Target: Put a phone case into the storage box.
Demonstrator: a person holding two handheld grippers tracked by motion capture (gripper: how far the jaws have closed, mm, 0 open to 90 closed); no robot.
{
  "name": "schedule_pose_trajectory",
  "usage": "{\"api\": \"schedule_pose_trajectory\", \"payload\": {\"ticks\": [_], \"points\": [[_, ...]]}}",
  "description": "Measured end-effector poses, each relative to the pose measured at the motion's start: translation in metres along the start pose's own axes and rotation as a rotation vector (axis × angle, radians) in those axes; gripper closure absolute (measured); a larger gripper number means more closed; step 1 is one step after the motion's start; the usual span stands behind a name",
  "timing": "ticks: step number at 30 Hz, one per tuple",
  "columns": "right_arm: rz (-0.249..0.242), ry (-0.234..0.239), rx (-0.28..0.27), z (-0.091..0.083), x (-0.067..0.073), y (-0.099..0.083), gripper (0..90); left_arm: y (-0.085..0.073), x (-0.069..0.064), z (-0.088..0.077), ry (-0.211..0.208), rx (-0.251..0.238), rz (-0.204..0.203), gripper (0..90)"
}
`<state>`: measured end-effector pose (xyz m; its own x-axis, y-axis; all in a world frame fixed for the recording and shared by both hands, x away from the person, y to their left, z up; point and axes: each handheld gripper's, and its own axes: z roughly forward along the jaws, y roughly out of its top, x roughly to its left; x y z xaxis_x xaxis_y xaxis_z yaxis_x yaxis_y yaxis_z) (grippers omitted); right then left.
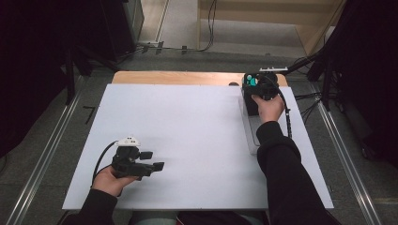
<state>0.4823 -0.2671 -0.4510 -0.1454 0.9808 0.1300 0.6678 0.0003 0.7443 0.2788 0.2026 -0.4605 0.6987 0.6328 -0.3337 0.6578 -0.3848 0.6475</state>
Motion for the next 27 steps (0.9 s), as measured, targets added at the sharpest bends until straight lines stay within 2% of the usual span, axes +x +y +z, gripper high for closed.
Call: {"api": "schedule_pose_trajectory", "payload": {"ticks": [7,9,10,11,15,18,21,27], "points": [[-0.02,-0.029,0.004,0.006,0.003,-0.002,10.0,0.0,0.0,0.001,0.0,0.004,0.005,27.1],[-0.022,-0.026,-0.004,0.006,0.003,-0.002,6.5,0.0,0.0,0.0,-0.001,0.002,0.004,27.1],[-0.024,-0.03,-0.006,0.006,0.003,-0.002,0.2,0.0,0.0,0.0,-0.002,0.001,0.003,27.1],[-0.025,-0.024,-0.008,0.007,0.002,-0.002,0.0,0.0,0.0,0.0,-0.002,0.002,0.003,27.1],[-0.018,-0.007,-0.008,0.002,0.002,-0.001,0.0,0.0,0.001,0.0,0.002,0.001,0.0,27.1],[-0.003,-0.004,-0.023,-0.008,0.003,0.003,0.0,0.001,0.002,0.0,0.002,-0.002,-0.01,27.1],[0.008,0.025,-0.02,-0.021,0.004,0.006,0.0,0.002,0.003,0.0,-0.005,-0.002,-0.031,27.0],[-0.02,0.122,0.034,-0.04,0.016,0.005,0.0,0.005,0.002,0.001,-0.014,0.005,-0.028,27.0]]}}
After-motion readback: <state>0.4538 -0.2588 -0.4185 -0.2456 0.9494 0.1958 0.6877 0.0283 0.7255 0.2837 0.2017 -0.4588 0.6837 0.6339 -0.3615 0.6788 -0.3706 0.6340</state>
